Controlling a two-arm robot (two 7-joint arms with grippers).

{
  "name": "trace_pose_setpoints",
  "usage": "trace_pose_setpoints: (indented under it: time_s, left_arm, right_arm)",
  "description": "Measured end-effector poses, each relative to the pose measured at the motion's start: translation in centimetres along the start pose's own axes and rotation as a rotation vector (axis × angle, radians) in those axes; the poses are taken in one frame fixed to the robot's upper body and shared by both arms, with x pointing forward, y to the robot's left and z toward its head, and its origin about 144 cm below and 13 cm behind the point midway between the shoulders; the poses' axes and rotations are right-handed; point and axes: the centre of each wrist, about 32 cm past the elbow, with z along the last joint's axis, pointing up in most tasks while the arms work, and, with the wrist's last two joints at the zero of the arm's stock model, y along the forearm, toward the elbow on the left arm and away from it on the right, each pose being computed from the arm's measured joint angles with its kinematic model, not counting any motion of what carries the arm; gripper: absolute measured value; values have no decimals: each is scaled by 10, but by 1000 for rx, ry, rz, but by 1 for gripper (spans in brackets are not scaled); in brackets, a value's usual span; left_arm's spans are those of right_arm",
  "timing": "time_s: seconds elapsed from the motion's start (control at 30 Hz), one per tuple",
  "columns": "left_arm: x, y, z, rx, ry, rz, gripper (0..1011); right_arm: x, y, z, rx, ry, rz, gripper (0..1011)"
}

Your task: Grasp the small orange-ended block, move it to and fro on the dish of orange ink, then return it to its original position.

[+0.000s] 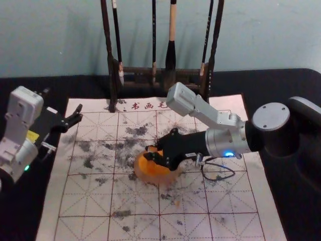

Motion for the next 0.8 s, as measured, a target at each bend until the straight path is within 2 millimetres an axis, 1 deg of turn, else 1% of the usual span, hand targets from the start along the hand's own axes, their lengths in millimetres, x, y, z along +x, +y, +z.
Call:
trace_pose_setpoints:
  time_s: [0.17, 0.43, 0.8]
  left_arm:
    - [0, 0, 0, 0, 0, 0, 1001]
    - [0, 0, 0, 0, 0, 0, 1001]
    - [0, 0, 0, 0, 0, 0, 1001]
  right_arm:
    - [5, 4, 1, -1, 1, -18, 116]
    - [9, 2, 1, -7, 0, -41, 116]
    - [11, -9, -3, -16, -4, -70, 114]
